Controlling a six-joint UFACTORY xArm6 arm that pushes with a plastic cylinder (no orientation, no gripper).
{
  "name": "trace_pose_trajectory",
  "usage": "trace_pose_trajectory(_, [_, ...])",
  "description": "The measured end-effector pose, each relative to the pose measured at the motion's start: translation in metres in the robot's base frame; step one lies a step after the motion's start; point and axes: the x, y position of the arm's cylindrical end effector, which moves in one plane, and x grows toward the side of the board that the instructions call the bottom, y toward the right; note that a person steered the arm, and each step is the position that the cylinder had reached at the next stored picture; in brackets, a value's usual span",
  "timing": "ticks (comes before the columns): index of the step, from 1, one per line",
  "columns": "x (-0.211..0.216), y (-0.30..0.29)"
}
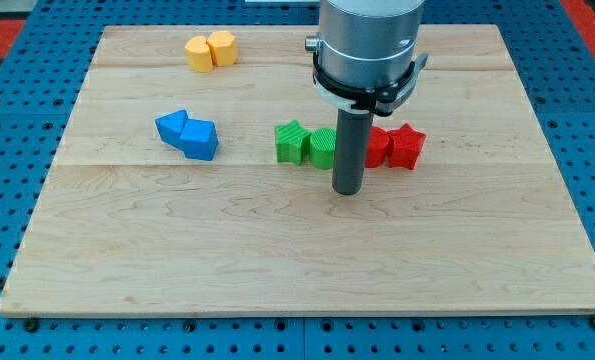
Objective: Place the blue cube at the bottom center if the board
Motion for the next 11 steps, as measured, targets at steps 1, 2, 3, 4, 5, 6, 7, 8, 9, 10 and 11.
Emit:
trace_pose_trajectory(1, [0.001, 0.000])
trace_pose_trajectory(2, [0.001, 0.001])
trace_pose_trajectory(3, [0.001, 0.009])
trace_pose_trajectory(4, [0.006, 0.010])
trace_pose_trajectory(5, [0.015, -0.006])
trace_pose_trajectory(6, [0.015, -0.046])
trace_pose_trajectory(7, [0.011, -0.106])
trace_pose_trajectory(8, [0.026, -0.150])
trace_pose_trajectory(9, [0.025, -0.226])
trace_pose_trajectory(10, [-0.046, -0.260])
trace_pose_trajectory(11, [-0.109, -0.260])
